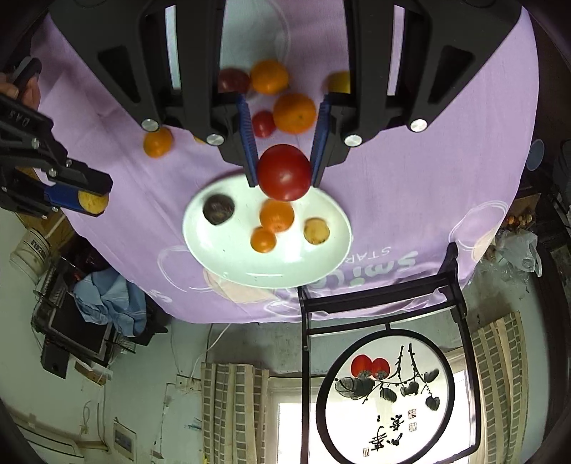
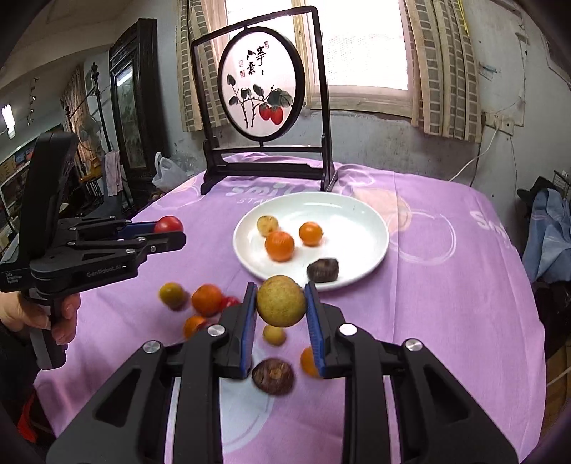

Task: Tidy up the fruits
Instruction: 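Lower both fruits into the white plate and open both tools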

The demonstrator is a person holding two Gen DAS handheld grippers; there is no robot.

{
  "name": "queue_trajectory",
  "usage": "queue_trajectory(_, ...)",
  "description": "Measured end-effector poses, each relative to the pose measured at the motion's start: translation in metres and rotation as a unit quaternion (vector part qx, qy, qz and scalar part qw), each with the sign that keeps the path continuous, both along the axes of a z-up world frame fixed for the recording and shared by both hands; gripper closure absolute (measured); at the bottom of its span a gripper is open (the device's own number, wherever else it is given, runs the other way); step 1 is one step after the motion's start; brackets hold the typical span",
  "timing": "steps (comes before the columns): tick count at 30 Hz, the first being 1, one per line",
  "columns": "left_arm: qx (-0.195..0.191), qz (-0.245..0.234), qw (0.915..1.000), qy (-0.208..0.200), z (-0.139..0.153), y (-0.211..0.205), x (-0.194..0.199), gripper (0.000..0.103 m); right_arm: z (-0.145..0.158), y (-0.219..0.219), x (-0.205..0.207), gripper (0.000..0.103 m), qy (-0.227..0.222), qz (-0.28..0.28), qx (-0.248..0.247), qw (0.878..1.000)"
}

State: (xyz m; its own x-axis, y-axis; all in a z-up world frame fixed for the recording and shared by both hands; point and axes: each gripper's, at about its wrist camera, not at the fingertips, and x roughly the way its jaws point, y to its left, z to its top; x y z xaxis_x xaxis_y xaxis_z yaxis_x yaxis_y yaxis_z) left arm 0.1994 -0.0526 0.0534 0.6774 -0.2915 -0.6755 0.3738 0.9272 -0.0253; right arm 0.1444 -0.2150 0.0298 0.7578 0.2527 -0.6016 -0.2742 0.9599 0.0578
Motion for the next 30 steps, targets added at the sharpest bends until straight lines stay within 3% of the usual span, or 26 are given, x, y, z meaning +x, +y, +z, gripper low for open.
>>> queue_trajectory(10, 0.019, 0.027, 0.9977, 0.059, -0.054, -0.027, 0.079, 0.074, -0.052, 0.005, 0.091, 0.076, 0.068, -0.012, -0.014, 0.998)
queue_trajectory(20, 0.027, 0.042, 0.9955, 0.080, -0.081, -0.040, 0.110, 0.071, -0.079, 0.027, 0.122, 0.074, 0.102, -0.001, -0.029, 0.994)
queue_trajectory(21, 0.024, 0.044, 0.9956, 0.079, -0.081, -0.039, 0.110, 0.067, -0.078, 0.028, 0.121, 0.074, 0.106, 0.000, -0.028, 0.994)
queue_trajectory(22, 0.023, 0.046, 0.9957, 0.077, -0.081, -0.039, 0.109, 0.045, -0.078, 0.027, 0.120, 0.074, 0.108, 0.003, -0.024, 0.994)
queue_trajectory(23, 0.025, 0.048, 0.9959, 0.072, -0.079, -0.039, 0.107, 0.031, -0.078, 0.027, 0.118, 0.074, 0.110, 0.006, -0.020, 0.994)
queue_trajectory(30, 0.018, 0.025, 0.9981, 0.053, -0.063, -0.027, 0.075, 0.031, -0.069, 0.015, 0.084, 0.074, 0.105, 0.007, -0.001, 0.994)
